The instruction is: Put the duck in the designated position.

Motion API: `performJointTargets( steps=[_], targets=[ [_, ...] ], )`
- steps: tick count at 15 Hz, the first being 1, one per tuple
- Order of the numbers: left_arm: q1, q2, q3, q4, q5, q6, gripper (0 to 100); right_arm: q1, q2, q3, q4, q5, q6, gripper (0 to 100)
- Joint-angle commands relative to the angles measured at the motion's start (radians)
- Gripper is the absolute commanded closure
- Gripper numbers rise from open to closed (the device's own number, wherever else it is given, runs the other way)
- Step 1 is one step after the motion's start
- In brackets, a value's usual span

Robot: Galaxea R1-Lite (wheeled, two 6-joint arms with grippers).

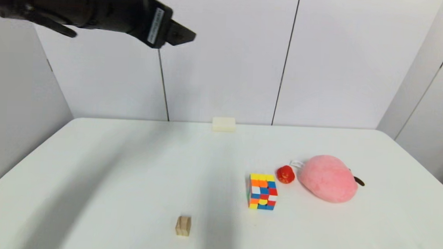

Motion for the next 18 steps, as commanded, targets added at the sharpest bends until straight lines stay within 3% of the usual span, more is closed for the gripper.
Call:
performJointTargets(
  steps=[1,4,6,8,13,18],
  targets=[
    [0.203,-0.243,0.246,0.0,-0.114,0.024,0,0.0,0.001,0.0,0.001,0.002,-0.001,0],
    [0.362,-0.374,0.409,-0.001,-0.234,0.029,0,0.0,0.001,0.0,0.001,0.002,-0.001,0],
    [0.444,-0.478,0.544,-0.006,-0.266,0.02,0,0.0,0.001,0.0,0.001,0.0,-0.001,0],
    [0.514,-0.615,0.735,-0.093,-0.274,-0.01,0,0.0,0.001,0.0,0.001,0.0,-0.001,0],
    [0.614,-0.97,1.272,-0.365,-0.275,-0.103,0,0.0,0.001,0.0,0.001,0.0,-0.001,0],
    [0.614,-1.248,1.603,-0.38,-0.275,-0.154,0,0.0,0.001,0.0,0.001,0.0,-0.001,0]
  ],
)
